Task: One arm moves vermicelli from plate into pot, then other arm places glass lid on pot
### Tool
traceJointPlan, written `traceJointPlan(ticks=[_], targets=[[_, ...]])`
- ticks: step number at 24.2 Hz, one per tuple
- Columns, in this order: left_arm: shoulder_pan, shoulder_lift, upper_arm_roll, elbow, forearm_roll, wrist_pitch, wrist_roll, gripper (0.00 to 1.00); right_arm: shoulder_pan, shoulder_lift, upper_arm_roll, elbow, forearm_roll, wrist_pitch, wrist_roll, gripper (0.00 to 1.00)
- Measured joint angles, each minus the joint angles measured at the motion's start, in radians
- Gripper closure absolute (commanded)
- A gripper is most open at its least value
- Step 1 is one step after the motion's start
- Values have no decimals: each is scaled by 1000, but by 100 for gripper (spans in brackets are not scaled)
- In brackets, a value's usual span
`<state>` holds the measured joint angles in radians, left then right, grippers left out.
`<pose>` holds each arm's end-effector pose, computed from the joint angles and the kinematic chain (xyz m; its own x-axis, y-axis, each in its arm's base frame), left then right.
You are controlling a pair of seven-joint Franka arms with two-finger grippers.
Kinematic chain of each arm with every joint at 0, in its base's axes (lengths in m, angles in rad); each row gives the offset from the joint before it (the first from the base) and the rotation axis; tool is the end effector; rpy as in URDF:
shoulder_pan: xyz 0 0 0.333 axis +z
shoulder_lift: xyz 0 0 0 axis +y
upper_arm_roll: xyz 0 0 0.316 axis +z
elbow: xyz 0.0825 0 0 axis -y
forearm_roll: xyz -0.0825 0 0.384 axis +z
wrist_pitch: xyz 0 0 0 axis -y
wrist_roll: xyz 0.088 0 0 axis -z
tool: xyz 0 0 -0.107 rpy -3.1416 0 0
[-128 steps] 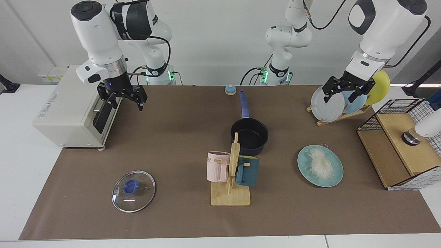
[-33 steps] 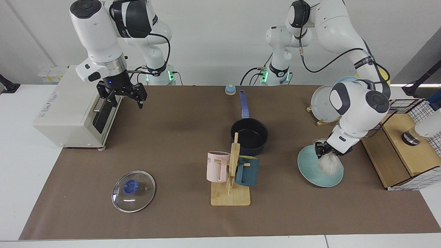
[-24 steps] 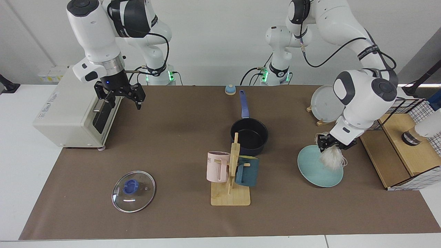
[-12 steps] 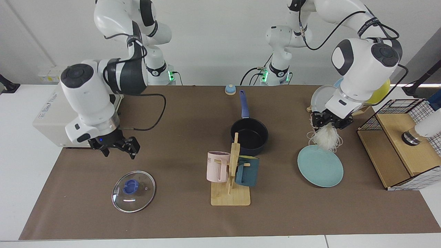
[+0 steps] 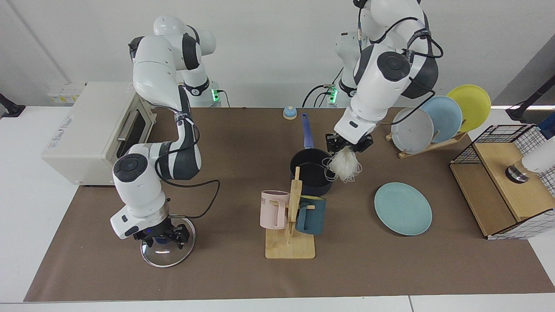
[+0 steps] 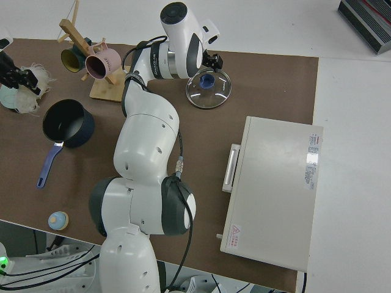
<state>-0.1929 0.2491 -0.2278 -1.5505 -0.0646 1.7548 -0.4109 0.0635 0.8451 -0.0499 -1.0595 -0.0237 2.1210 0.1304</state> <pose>0.5808 -0.2509 0.5055 0.9965 0.0051 -0.0836 0.0128 -0.9956 0.0928 0.7895 0.0235 0.3481 0.9721 -0.0801 0.2205 -0.0891 -0.9955 0.0313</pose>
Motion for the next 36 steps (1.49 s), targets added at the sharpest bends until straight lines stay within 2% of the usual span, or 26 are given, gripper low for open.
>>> traceJointPlan(ticks=[7,12,20,25,36], targets=[[0,-13,-25,-123,1,96,-15,100,-13,0,0,-10,25,-4,-2,1],[-9,-11,-29,-247,1,237,-25,100,-18,-8,0,-27,37,-4,-2,1],[-40,-11,-39,-393,1,386,-53,100,-17,-47,2,-103,38,-5,-2,1],[-65,-11,-42,-437,1,454,-95,100,-17,-78,3,-158,38,-1,-2,1],[-60,-8,-30,-445,1,476,-101,100,-18,-90,4,-184,38,2,-2,3]])
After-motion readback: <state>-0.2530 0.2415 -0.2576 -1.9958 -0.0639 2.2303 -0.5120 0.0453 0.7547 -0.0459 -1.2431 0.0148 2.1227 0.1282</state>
